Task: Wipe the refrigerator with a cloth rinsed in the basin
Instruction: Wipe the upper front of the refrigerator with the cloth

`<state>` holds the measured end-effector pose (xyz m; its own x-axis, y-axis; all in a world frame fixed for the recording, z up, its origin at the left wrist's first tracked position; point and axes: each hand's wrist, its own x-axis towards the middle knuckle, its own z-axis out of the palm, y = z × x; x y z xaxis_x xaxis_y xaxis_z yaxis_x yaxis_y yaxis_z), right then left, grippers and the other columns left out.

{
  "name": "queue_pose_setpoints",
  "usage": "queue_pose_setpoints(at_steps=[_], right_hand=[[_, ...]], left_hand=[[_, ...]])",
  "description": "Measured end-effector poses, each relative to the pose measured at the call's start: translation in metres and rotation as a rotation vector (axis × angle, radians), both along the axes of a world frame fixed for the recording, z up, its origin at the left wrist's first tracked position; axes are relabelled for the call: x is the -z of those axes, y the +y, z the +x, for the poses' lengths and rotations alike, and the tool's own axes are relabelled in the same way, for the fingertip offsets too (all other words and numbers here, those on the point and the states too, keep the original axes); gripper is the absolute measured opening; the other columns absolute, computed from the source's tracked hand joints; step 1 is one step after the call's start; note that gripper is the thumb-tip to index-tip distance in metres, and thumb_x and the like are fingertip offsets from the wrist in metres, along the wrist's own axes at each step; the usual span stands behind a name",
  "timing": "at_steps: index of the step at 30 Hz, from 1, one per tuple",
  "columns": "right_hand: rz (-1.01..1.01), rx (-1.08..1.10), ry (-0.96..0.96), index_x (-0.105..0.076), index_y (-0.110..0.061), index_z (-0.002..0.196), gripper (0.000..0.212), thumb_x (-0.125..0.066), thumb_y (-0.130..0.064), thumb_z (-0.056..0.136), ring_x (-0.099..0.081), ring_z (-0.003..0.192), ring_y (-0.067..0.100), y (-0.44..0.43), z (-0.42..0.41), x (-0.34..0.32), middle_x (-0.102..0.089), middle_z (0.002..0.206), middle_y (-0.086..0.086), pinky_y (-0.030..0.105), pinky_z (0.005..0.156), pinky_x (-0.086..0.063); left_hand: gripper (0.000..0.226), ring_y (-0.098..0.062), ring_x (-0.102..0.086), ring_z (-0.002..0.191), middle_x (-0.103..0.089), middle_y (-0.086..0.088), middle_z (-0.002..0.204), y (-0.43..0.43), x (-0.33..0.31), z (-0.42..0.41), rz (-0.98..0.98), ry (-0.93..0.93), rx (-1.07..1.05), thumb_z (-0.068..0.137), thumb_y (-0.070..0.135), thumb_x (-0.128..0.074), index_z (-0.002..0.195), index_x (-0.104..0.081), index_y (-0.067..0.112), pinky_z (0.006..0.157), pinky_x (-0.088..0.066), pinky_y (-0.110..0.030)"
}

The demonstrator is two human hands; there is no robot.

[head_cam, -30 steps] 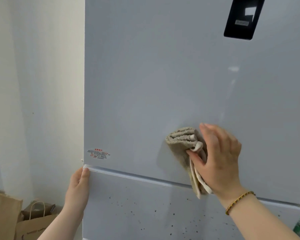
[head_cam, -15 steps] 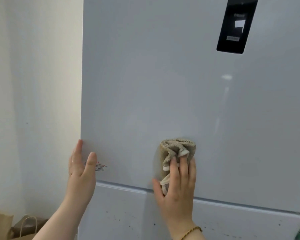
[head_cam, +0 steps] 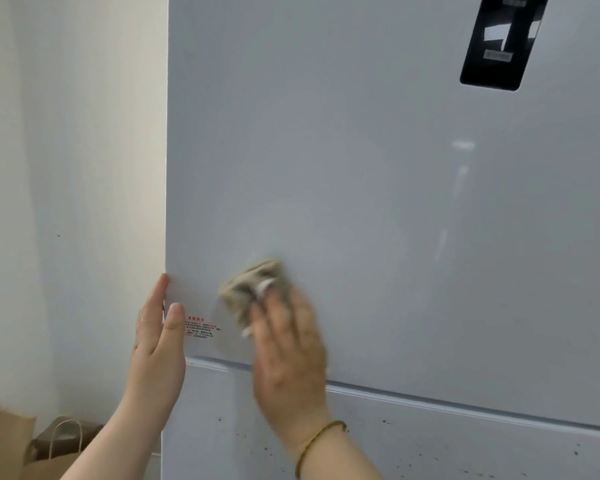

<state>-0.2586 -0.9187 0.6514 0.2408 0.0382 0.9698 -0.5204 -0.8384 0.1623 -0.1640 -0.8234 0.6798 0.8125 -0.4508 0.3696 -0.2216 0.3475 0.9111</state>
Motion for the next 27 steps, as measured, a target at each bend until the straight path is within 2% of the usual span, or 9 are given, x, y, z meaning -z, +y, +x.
queue_pose_setpoints(at_steps=[3, 6, 10, 12, 14, 17, 21, 24, 27], right_hand=[[-0.072, 0.021, 0.2, -0.043, -0.014, 0.123, 0.041, -0.013, -0.006, 0.097, -0.03, 0.131, 0.026, 0.008, 0.009, 0.015, -0.038, 0.135, 0.001, 0.038, 0.112, -0.023], [-0.057, 0.022, 0.234, -0.044, -0.013, 0.123, 0.041, -0.014, -0.006, 0.096, -0.034, 0.129, 0.026, -0.001, -0.018, 0.006, -0.038, 0.136, 0.002, 0.037, 0.112, -0.02], [0.081, 0.074, 0.005, -0.042, -0.005, 0.123, 0.036, -0.032, -0.004, 0.089, -0.03, 0.128, 0.033, -0.027, -0.096, -0.008, -0.029, 0.145, 0.003, 0.034, 0.114, -0.018], [0.153, 0.107, -0.113, -0.042, -0.001, 0.119, 0.04, -0.038, -0.001, 0.079, -0.031, 0.123, 0.039, -0.035, -0.124, -0.014, -0.033, 0.136, 0.014, 0.027, 0.116, -0.014], [0.211, 0.103, -0.191, -0.041, 0.0, 0.118, 0.04, -0.038, -0.001, 0.078, -0.031, 0.12, 0.042, -0.034, -0.123, -0.013, -0.034, 0.129, 0.018, 0.025, 0.116, -0.011], [0.234, 0.059, -0.239, -0.042, -0.001, 0.12, 0.04, -0.036, 0.0, 0.08, -0.031, 0.121, 0.042, -0.022, -0.09, -0.006, -0.033, 0.131, 0.019, 0.026, 0.116, -0.011], [0.113, -0.036, -0.065, -0.043, -0.007, 0.124, 0.034, -0.023, -0.004, 0.096, -0.025, 0.135, 0.03, -0.005, -0.031, 0.017, -0.028, 0.146, 0.005, 0.027, 0.115, -0.018], [0.058, -0.091, 0.093, -0.045, -0.01, 0.121, 0.039, -0.014, -0.003, 0.098, -0.038, 0.123, 0.029, 0.015, 0.013, 0.031, -0.039, 0.135, 0.004, 0.034, 0.104, -0.031], [0.069, -0.139, 0.203, -0.044, -0.01, 0.119, 0.046, -0.003, -0.005, 0.099, -0.038, 0.121, 0.028, 0.03, 0.044, 0.035, -0.039, 0.132, 0.003, 0.042, 0.1, -0.033]], left_hand=[[0.041, -0.006, -0.032, 0.131, -0.035, 0.008, 0.142, 0.005, -0.006, -0.001, -0.022, 0.039, 0.046, 0.098, 0.021, -0.03, 0.138, -0.031, 0.027, 0.102, -0.025, -0.022], [0.043, -0.007, -0.031, 0.132, -0.034, 0.01, 0.143, 0.012, -0.009, 0.0, 0.001, 0.065, 0.071, 0.098, 0.023, -0.029, 0.141, -0.027, 0.027, 0.106, -0.023, -0.023], [0.044, -0.007, -0.03, 0.131, -0.032, 0.013, 0.142, 0.017, -0.009, 0.0, 0.027, 0.062, 0.095, 0.098, 0.026, -0.028, 0.142, -0.025, 0.028, 0.106, -0.022, -0.023], [0.043, -0.001, -0.032, 0.124, -0.034, 0.017, 0.137, 0.015, -0.009, -0.003, 0.024, 0.06, 0.089, 0.099, 0.024, -0.028, 0.141, -0.027, 0.027, 0.101, -0.022, -0.019], [0.042, 0.003, -0.031, 0.12, -0.034, 0.02, 0.132, 0.013, -0.009, -0.004, 0.018, 0.073, 0.088, 0.099, 0.024, -0.027, 0.141, -0.028, 0.028, 0.098, -0.021, -0.017], [0.041, -0.003, -0.033, 0.127, -0.037, 0.015, 0.137, 0.013, -0.006, 0.0, 0.009, 0.085, 0.094, 0.099, 0.024, -0.027, 0.139, -0.031, 0.029, 0.101, -0.023, -0.019], [0.038, -0.006, -0.036, 0.126, -0.039, 0.015, 0.134, 0.019, -0.005, 0.007, 0.037, 0.066, 0.124, 0.098, 0.028, -0.026, 0.135, -0.032, 0.035, 0.099, -0.025, -0.02], [0.03, -0.004, -0.04, 0.121, -0.043, 0.014, 0.129, 0.024, -0.008, 0.013, 0.021, 0.038, 0.17, 0.098, 0.027, -0.025, 0.125, -0.032, 0.038, 0.094, -0.031, -0.018], [0.024, -0.003, -0.046, 0.117, -0.051, 0.018, 0.12, 0.035, -0.005, 0.021, 0.032, 0.025, 0.188, 0.093, 0.036, -0.038, 0.116, -0.038, 0.04, 0.099, -0.031, -0.022]])
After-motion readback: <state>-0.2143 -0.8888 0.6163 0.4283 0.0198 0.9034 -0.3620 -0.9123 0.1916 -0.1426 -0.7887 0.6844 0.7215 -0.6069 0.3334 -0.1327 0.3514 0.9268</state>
